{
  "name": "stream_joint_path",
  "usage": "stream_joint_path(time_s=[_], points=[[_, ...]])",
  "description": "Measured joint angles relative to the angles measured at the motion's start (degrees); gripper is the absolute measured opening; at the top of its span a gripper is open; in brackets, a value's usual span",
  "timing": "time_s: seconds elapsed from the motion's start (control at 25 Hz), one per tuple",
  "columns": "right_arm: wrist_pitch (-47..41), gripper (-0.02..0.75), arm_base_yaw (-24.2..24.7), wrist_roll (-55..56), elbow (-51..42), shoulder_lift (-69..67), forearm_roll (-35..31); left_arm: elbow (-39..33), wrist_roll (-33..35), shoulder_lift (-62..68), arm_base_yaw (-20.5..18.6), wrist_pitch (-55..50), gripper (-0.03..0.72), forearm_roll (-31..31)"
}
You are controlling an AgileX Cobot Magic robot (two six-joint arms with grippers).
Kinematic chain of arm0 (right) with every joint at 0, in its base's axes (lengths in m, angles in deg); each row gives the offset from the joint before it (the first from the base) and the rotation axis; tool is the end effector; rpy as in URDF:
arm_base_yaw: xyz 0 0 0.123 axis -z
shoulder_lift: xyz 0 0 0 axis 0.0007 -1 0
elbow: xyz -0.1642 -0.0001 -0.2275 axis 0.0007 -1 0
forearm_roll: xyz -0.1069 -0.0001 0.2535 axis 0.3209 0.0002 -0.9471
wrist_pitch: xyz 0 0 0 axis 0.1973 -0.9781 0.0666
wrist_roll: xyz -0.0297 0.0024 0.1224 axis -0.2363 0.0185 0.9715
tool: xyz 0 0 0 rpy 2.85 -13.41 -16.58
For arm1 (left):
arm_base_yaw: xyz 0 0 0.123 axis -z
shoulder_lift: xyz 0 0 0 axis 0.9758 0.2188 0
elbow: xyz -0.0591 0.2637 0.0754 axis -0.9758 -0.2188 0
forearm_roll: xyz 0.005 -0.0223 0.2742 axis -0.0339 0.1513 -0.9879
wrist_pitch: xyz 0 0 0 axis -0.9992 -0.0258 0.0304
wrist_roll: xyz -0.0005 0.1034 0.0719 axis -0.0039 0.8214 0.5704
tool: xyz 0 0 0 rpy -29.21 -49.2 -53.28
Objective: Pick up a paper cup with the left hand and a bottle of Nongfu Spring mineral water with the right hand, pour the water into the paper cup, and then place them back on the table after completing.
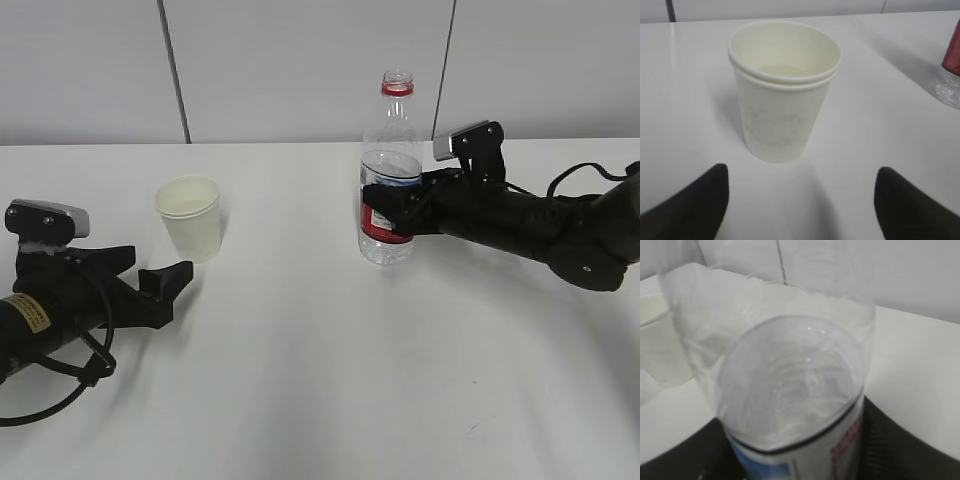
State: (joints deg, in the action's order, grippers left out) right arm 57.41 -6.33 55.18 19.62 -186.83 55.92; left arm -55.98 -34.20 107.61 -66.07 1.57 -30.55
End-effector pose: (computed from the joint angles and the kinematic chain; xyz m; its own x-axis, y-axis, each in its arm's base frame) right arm 0.4414 0.1188 0.0775 -0.2291 -0.0763 -0.9704 -0.6329 0.7691 0.0890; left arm 0.3096 -0.1003 0.0506 -0.3484 -0.0193 -0.9371 0.4363 0.8815 -0.1803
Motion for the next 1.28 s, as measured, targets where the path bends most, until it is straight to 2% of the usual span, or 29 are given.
stream_joint_path(time_s=[0.8,0.84,1.04,1.28], points=[[1.9,0.398,0.0,-0.2,0.0,-1.0,-0.8,-0.2,0.0,0.0,0.0,0.0,0.543,-0.2],[1.9,0.410,0.0,-0.2,0.0,-1.0,-0.8,-0.2,0.0,0.0,0.0,0.0,0.543,-0.2],[1.9,0.571,0.0,0.3,0.0,-1.0,-0.8,-0.2,0.0,0.0,0.0,0.0,0.543,-0.2],[1.9,0.599,0.0,0.4,0.0,-1.0,0.1,-0.2,0.0,0.0,0.0,0.0,0.543,-0.3]])
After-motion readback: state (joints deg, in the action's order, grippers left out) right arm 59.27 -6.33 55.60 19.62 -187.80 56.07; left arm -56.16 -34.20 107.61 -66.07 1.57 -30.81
